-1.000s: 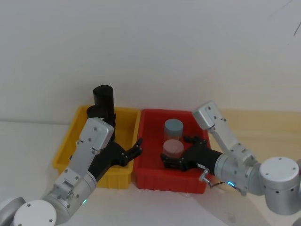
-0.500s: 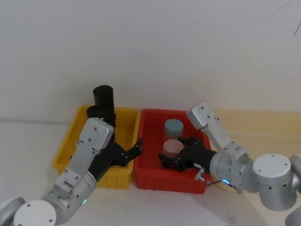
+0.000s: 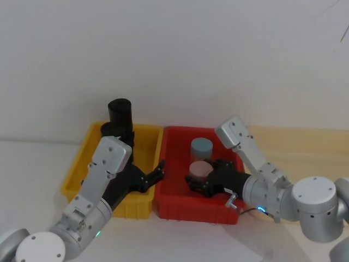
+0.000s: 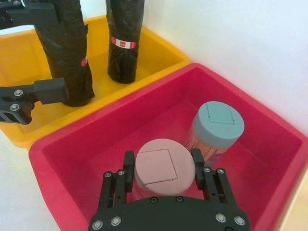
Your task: Pick up the garbage bag with the one hand and transfer it to the other hand.
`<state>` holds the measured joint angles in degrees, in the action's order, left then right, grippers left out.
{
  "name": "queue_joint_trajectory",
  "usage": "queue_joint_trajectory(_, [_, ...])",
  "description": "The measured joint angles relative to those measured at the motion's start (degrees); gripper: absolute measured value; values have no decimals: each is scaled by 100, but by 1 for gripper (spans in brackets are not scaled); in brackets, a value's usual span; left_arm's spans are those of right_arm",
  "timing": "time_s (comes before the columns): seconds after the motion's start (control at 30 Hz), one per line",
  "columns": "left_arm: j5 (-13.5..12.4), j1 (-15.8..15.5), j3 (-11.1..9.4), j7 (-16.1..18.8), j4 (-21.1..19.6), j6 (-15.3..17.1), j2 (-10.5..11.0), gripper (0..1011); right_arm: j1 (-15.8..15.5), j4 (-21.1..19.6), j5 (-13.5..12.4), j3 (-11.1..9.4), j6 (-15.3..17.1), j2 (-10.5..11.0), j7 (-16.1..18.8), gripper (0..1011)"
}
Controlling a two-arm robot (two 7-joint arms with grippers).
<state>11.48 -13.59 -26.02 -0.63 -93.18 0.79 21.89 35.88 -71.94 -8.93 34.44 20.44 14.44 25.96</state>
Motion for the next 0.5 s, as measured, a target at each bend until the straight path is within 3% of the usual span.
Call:
queue_joint_trajectory(0.27, [0,0,0,0,0,0,1,1000,-34,-230,7,-123,-4,87,-11,694])
queue_joint_trajectory(0.5, [0,0,0,0,0,0,0,1001,-39,-655,-6,-363,94,264,-72,694])
